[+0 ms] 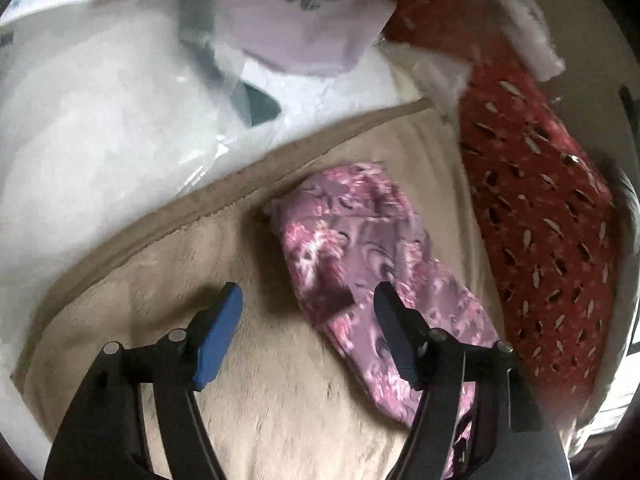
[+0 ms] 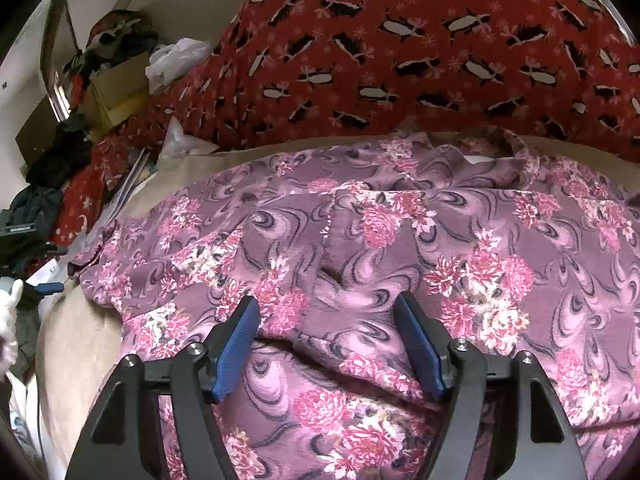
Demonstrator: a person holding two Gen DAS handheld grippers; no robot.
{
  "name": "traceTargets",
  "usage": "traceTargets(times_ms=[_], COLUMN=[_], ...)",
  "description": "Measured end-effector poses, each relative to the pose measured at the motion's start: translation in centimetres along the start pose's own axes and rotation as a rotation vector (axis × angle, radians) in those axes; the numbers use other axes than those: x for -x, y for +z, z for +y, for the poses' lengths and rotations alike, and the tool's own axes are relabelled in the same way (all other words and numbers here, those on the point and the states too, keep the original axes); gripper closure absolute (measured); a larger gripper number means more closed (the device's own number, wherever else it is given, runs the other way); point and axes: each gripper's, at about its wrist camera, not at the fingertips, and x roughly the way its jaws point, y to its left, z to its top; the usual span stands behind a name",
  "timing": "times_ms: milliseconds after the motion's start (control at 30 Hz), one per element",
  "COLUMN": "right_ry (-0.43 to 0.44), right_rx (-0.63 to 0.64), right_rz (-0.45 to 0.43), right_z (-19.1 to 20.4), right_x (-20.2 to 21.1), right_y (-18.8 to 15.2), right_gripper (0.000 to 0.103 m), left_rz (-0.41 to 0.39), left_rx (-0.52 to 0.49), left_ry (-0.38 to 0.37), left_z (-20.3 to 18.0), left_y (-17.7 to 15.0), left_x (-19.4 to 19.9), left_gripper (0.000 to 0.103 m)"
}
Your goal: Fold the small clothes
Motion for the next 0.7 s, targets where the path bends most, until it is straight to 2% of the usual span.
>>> traceTargets(times_ms=[33,67,100,133,167,333,467,700], right_ry=[0.0,-0.001,0.001,0.004,0.006,0.028,0.041,-0.007], right_rx=[0.001,0.002,0.001,-0.002,-0.002,-0.015,-0.024,0.026], right_rz=[0.0,-0.001,-0.001,-0.001,-0.002,-0.006,-0.004,0.052], right_z=[0.1,0.2,0.1,0.1,0.2,0.0,-0.2,0.4], right_x=[0.0,-0.1,-0.1,-0.1,-0.1,0.0,0.0,1.2], right_y=[0.1,0.2,0.2,0.2,0.2,0.1,0.2,0.8], right_gripper=[0.03,0.03,0.03,0.029,0.029,0.028,0.028,0.031], left_rz=[0.018,0.031,0.026,0.032,0.051,0.071,0.157,0.236], left_rx=[0.006,0.014,0.018,0.018,0.028,0.085,0.101,0.009], left_ry=[0.009,0.024,0.026,0.005,-0.025,-0.165,-0.268,-0.326], left_z=[-0.1,-0.2,-0.3,-0.6,-0.8,-1.3,-3.0,-9.3], left_y=[0.2,0.3,0.4,0.6,0.7,0.7,-0.9,-5.6], left_x=[-0.8,-1.4,-1.5,-1.4,-1.4,0.8,1.4,2.5], left_gripper=[0.036,0.045,0.073,0.087,0.093,0.094,0.095,0.095])
